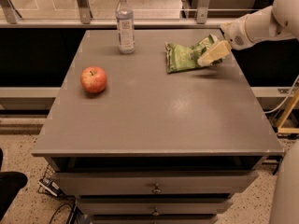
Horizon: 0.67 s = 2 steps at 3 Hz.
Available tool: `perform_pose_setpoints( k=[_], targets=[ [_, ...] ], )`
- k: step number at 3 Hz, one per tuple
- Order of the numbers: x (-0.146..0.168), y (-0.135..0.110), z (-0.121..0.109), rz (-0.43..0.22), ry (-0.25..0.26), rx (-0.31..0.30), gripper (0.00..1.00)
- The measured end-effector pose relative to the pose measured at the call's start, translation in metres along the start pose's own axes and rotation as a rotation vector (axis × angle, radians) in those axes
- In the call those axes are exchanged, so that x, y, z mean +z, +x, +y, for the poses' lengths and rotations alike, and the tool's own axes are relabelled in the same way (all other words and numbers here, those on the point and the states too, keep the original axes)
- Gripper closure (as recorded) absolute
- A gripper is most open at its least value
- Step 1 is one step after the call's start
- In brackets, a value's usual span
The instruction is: Pick green jalapeno chip bag
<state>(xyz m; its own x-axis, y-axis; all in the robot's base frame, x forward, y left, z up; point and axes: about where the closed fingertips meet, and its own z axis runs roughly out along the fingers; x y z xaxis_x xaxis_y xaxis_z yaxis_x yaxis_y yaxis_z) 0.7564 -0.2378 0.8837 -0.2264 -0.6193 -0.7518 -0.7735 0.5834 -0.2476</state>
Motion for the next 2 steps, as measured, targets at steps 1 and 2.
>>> perform_pose_setpoints(
  k=[1,2],
  targets=[
    [0.022,0.014,-0.001,-0.004,-0.045,0.044,0.13],
    [0.041,0.021,0.001,-0.016,-0.086,0.073,0.37]
  ],
)
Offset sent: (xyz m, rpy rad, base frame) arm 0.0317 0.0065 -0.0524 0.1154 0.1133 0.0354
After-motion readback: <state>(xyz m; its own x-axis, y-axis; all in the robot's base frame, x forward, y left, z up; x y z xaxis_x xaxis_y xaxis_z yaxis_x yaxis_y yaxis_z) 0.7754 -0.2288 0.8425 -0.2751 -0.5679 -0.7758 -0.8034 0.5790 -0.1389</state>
